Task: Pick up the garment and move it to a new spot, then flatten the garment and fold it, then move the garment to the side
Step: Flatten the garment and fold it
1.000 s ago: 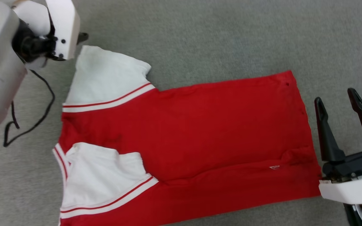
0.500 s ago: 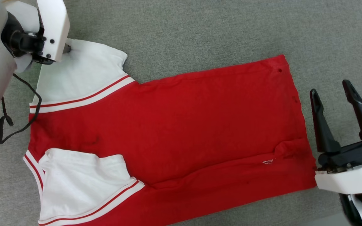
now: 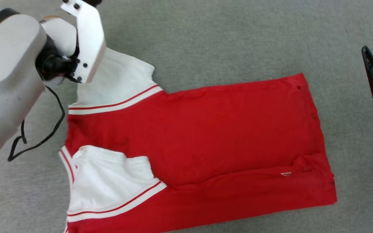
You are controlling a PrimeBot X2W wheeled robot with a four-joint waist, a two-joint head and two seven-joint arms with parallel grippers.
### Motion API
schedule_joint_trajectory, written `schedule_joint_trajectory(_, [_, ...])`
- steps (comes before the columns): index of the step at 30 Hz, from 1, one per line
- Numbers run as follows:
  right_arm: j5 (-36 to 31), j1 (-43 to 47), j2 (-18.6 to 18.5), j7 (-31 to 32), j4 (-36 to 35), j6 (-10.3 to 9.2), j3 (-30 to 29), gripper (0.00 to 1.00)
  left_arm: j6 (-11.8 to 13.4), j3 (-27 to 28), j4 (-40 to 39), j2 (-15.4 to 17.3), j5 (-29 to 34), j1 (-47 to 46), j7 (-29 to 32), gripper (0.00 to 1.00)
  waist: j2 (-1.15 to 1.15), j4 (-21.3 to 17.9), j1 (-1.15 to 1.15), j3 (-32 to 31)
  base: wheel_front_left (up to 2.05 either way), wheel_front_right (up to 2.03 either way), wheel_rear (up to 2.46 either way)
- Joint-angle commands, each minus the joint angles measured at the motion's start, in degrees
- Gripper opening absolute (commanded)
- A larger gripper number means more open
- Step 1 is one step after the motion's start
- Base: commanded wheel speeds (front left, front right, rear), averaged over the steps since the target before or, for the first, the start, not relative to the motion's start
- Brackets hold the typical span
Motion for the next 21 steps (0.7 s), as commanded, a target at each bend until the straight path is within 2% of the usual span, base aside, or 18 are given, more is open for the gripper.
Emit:
schedule_joint_trajectory(1, [1.72, -2.05, -2.55, 4.11, 0.99, -0.06, 1.22, 1.0, -0.03, -0.51, -1.49, 0.49, -0.29, 1.26, -0.57, 0.0, 0.0, 2.13, -0.01, -1.86, 0.0, 0.0, 0.0])
schedule_joint_trajectory(6, [10.73, -8.26, -12.56, 21.66, 5.41, -0.07, 7.72, 1.0, -0.04, -1.84, -6.82, 0.94, -0.67, 1.82, -1.99, 0.0, 0.0, 4.73, -0.01, -2.57, 0.0, 0.0, 0.0])
schedule_joint_trajectory(11, [22.33, -14.11, -20.41, 39.56, 9.56, -0.07, 16.73, 1.0, -0.04, -2.53, -10.02, 0.58, -0.62, 1.84, -2.92, 0.0, 0.0, 7.05, -0.01, -1.75, 0.0, 0.0, 0.0])
schedule_joint_trajectory(13, [26.4, -16.46, -21.55, 45.03, 11.56, -0.07, 19.47, 1.0, -0.04, -2.72, -10.99, 0.32, -0.51, 1.35, -3.19, 0.0, 0.0, 7.87, -0.01, -1.01, 0.0, 0.0, 0.0])
schedule_joint_trajectory(16, [30.59, -20.18, -21.33, 51.07, 15.3, -0.07, 21.85, 1.0, -0.04, -2.94, -12.29, 0.01, -0.14, 0.29, -3.45, 0.0, 0.0, 9.03, -0.01, 0.32, 0.0, 0.0, 0.0])
schedule_joint_trajectory(19, [32.7, -22.86, -19.3, 54.72, 19.86, -0.06, 22.59, 1.0, -0.04, -3.1, -13.46, -0.42, 0.19, -0.57, -3.91, 0.0, 0.0, 10.14, -0.01, 1.72, 0.0, 0.0, 0.0])
schedule_joint_trajectory(21, [32.6, -24.34, -17.69, 55.0, 22.59, -0.06, 22.51, 1.0, -0.05, -3.24, -14.24, -0.67, 0.2, -1.1, -4.21, 0.0, 0.0, 10.88, -0.01, 2.68, 0.0, 0.0, 0.0])
